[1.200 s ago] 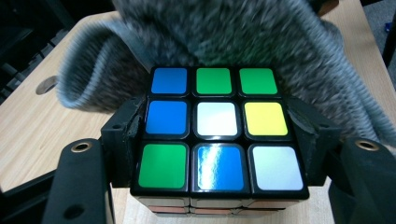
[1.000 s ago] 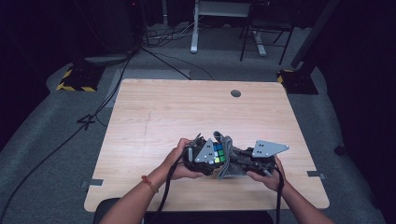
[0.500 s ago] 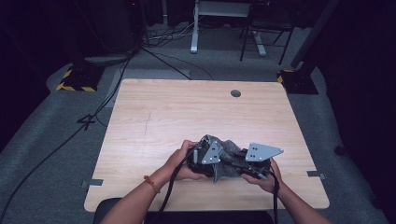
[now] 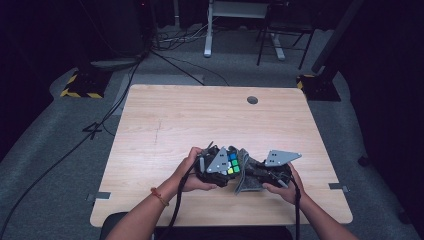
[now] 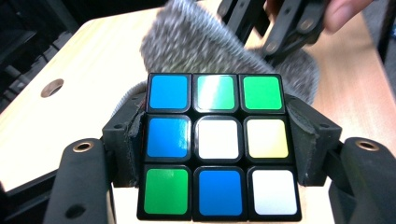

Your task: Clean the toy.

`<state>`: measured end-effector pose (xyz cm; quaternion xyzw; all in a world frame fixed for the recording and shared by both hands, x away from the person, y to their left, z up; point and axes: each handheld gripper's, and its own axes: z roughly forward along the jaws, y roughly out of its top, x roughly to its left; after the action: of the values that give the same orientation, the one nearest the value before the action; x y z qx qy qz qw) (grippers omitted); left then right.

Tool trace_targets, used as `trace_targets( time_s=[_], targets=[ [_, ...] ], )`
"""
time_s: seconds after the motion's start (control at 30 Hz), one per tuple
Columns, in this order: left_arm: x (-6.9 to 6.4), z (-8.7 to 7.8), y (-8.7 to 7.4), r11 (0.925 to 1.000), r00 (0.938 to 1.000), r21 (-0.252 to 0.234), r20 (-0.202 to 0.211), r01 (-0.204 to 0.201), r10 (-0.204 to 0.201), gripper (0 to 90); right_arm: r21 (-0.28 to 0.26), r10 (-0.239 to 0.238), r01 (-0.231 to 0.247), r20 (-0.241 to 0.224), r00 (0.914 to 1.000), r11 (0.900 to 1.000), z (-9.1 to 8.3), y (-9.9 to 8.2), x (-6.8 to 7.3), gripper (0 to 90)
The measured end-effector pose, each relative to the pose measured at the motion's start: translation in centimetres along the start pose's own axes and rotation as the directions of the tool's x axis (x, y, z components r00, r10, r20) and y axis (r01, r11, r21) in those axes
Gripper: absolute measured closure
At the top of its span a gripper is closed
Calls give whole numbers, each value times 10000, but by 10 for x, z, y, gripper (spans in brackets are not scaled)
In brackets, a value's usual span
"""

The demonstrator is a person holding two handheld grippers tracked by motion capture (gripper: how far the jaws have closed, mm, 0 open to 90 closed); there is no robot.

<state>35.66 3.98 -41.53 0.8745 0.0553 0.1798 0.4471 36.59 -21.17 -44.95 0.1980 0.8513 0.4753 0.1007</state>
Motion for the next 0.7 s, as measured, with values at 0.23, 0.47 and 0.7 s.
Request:
trace_targets(
  time_s=[0.23, 0.47, 0.7],
  targets=[
    [-3, 4, 0, 9993, 9998, 317, -94, -181, 184, 332, -349, 14, -20, -179, 9998, 9994, -3, 1, 0, 765],
    [-6, 13, -1, 9948, 9992, 950, -127, -357, 370, 328, -683, -815, 825, 166, 9965, 9943, -12, 19, 21, 768],
    [-5, 13, -1, 9946, 9995, 1005, -123, -275, 289, 332, -984, -1085, 1093, 134, 9940, 9891, -15, 24, 24, 767]
  ],
)
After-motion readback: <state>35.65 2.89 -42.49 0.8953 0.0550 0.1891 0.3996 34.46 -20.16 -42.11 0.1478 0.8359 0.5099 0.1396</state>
